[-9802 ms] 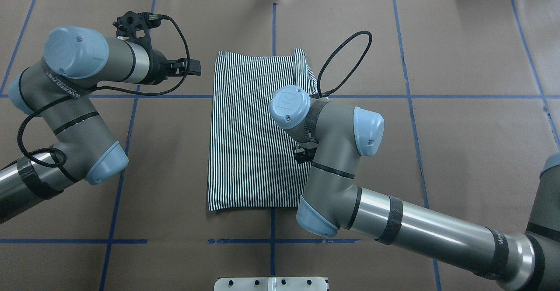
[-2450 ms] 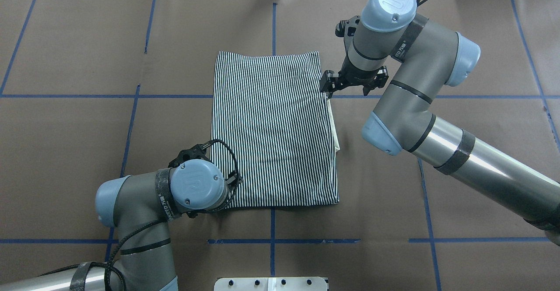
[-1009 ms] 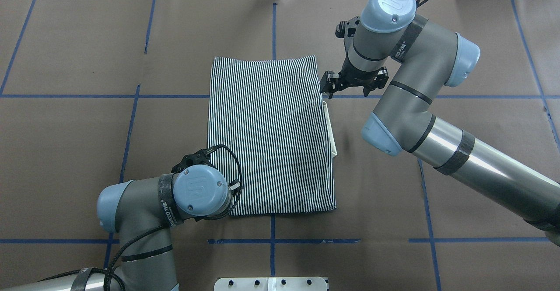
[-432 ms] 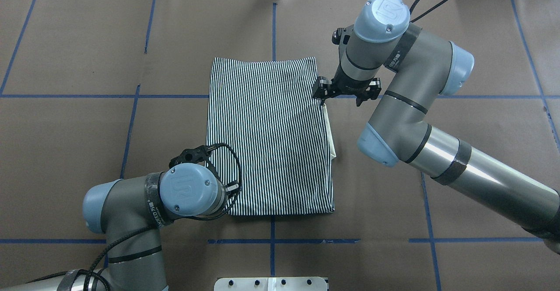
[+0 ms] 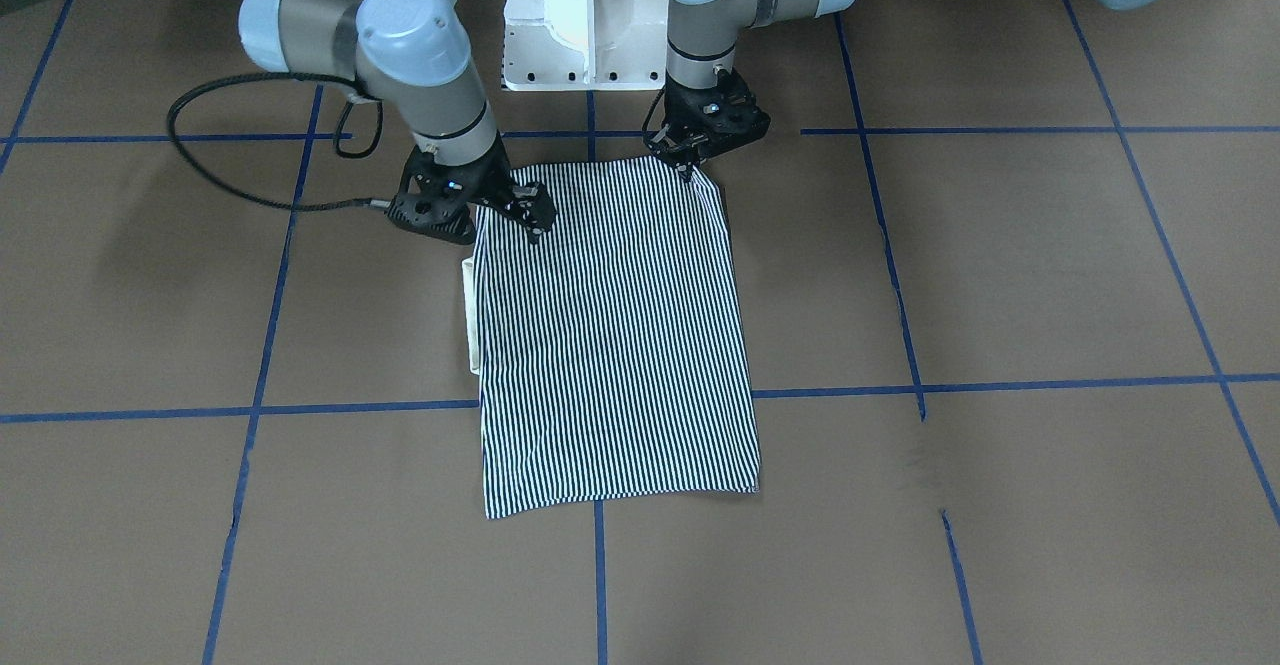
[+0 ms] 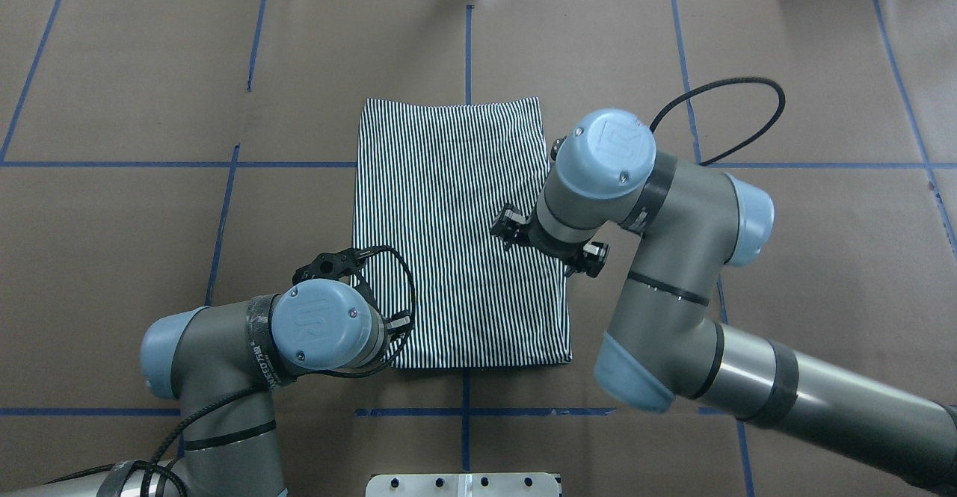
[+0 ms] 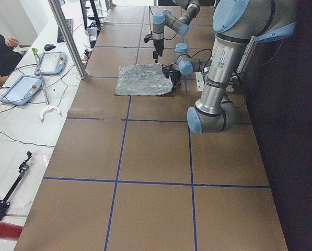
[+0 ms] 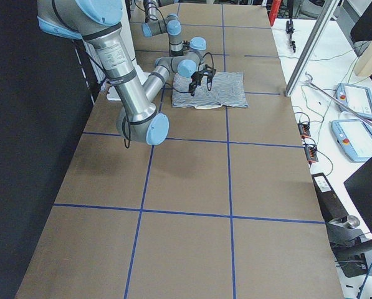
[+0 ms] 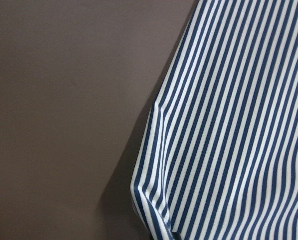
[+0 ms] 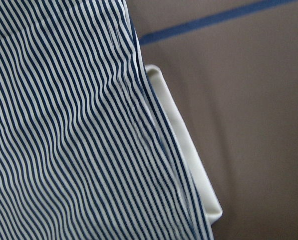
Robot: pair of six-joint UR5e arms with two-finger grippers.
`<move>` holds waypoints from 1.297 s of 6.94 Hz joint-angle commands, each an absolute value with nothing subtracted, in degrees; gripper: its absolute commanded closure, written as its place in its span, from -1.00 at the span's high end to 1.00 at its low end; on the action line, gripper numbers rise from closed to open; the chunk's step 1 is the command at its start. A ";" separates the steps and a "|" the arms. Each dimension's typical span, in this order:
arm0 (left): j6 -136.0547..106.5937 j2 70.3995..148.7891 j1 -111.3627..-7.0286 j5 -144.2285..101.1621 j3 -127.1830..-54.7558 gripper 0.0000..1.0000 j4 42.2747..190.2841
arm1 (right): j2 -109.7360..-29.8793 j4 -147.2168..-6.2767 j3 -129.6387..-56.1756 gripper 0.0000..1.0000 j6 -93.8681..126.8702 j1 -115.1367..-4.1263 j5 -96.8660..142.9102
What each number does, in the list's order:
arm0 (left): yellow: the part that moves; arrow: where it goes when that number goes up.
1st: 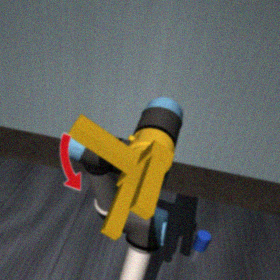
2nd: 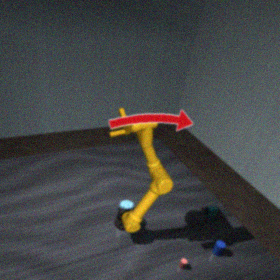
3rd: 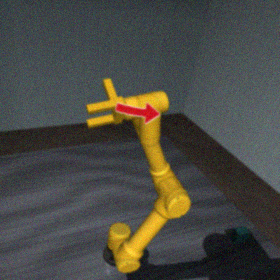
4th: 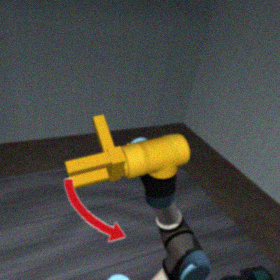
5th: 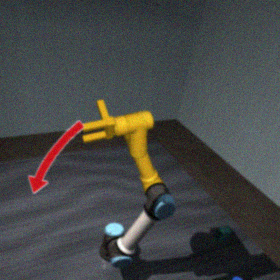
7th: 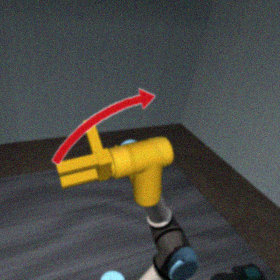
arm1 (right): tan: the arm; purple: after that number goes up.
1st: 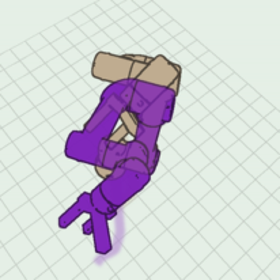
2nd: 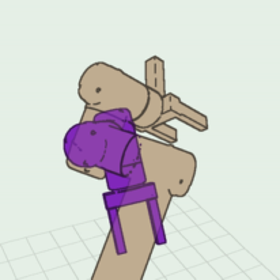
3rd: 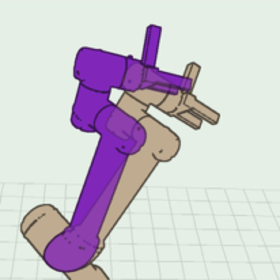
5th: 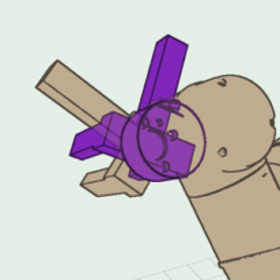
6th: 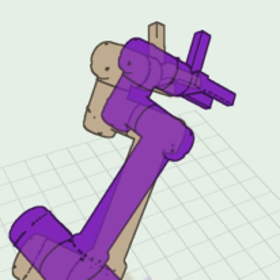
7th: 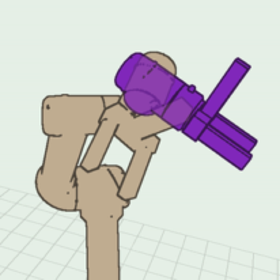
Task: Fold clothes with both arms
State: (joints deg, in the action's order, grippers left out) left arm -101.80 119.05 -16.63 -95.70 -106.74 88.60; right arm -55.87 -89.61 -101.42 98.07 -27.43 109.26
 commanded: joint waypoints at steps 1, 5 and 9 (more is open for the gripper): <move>-100.81 119.09 -16.61 -95.71 -106.70 -1.00 88.86 | -55.72 -90.08 -102.39 1.00 116.21 -18.31 99.09; -100.90 119.44 -16.52 -95.71 -106.79 -1.00 89.47 | -55.90 -92.90 -99.77 1.00 121.90 -16.88 98.88; -100.90 119.53 -16.61 -95.71 -106.96 -1.00 89.47 | -55.72 -92.90 -98.62 1.00 121.99 -16.79 98.96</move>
